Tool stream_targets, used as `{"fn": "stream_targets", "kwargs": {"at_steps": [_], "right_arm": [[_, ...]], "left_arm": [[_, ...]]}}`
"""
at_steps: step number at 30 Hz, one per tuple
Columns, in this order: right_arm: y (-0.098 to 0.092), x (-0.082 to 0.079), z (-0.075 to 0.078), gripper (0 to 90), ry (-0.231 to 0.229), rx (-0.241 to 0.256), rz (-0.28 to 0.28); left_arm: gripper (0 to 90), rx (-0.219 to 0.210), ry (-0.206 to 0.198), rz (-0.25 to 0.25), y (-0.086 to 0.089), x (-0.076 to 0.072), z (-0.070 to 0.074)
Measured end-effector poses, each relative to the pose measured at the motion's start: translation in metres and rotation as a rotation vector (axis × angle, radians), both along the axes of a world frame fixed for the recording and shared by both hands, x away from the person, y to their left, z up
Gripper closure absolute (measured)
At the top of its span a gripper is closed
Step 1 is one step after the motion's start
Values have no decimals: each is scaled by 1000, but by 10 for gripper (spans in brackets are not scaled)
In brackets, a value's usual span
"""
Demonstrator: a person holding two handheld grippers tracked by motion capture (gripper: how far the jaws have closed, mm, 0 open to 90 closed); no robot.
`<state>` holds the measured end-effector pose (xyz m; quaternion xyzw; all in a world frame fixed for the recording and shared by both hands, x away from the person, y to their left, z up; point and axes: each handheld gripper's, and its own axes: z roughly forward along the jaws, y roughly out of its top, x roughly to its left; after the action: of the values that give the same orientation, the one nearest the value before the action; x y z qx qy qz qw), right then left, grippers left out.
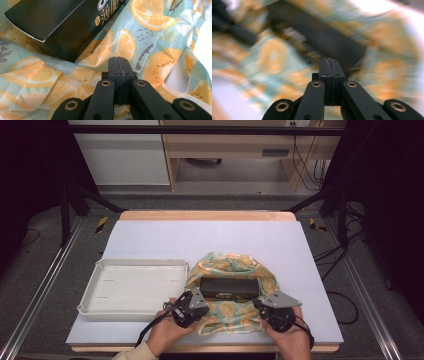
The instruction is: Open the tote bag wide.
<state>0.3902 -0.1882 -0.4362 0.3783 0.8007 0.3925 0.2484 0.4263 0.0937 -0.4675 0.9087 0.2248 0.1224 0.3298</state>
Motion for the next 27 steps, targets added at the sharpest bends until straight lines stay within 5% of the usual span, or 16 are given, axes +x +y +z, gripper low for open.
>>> {"fn": "stream_targets", "kwargs": {"at_steps": [3,4,9,11,14,19,27], "right_arm": [[-15,19,11,900,-70,-37,-37],[-15,19,11,900,-70,-37,-37],[-20,72,8,900,-83,-37,-33],[-20,77,7,900,-82,-32,-33],[-21,102,-7,900,-26,-7,-42],[-27,117,-21,900,43,37,-50],[-30,130,-42,900,130,-4,-60]], "left_arm": [[900,1,7,1,0,-1,-1],[900,1,7,1,0,-1,-1],[900,2,13,5,-1,-1,-1],[900,4,13,7,-1,-1,-1],[900,2,14,9,-2,-1,-3],[900,1,18,6,-3,-1,-3],[900,6,15,12,-3,-4,-3]]}}
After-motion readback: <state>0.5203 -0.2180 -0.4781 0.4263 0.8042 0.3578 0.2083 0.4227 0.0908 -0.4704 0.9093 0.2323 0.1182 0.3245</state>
